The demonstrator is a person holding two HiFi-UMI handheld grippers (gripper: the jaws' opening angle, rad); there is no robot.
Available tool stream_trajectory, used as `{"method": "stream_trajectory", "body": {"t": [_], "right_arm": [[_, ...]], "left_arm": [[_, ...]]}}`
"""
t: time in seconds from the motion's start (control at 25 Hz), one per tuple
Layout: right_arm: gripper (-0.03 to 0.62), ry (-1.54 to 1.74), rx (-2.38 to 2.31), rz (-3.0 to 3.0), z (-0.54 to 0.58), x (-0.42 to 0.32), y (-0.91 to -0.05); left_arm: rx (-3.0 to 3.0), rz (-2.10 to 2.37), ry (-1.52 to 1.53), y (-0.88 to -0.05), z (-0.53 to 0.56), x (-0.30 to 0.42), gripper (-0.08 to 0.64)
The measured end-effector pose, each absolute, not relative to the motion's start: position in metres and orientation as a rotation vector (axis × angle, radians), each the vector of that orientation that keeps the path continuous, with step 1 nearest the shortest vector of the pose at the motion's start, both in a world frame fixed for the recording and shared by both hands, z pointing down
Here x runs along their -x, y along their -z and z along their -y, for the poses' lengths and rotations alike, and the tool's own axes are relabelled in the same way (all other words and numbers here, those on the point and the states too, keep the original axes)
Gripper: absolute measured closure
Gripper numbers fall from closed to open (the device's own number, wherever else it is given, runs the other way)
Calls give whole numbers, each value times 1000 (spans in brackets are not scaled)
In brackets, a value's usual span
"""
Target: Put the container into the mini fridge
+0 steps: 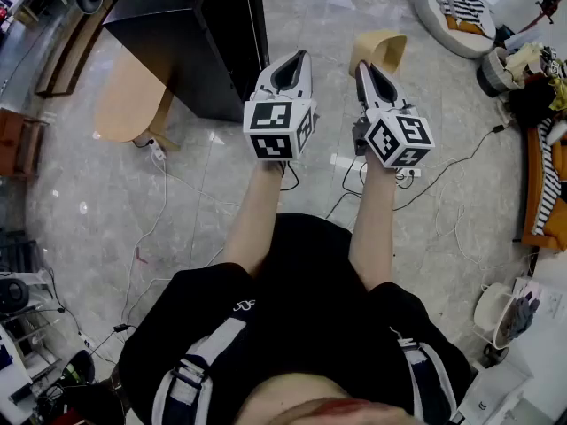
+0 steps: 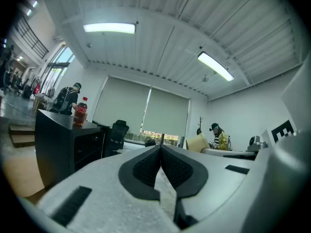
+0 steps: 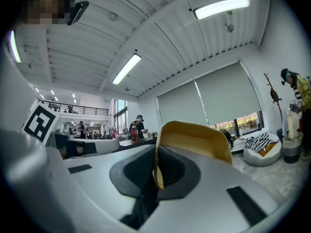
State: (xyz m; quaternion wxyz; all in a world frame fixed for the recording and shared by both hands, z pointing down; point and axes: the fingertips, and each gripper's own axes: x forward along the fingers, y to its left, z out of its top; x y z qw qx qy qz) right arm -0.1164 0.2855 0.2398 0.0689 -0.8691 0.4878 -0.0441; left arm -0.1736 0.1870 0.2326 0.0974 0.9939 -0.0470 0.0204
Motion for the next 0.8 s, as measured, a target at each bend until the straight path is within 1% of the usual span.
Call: {"method": "stream_trajectory", "body": {"t": [0.32,0.56,0.8], "right_arm": [[572,167,2629,-1372,-271,105,-260],[573,145,2616,-1386,-250,94,-253],[572,140,2596,-1436,-223,64,-257]], "left_arm": [[-2916,160,-97,-252,-150,176,554],[-2916,157,-78,-249,-134,168,554],[-2920,185,-67,-251,-113,137,554]]}}
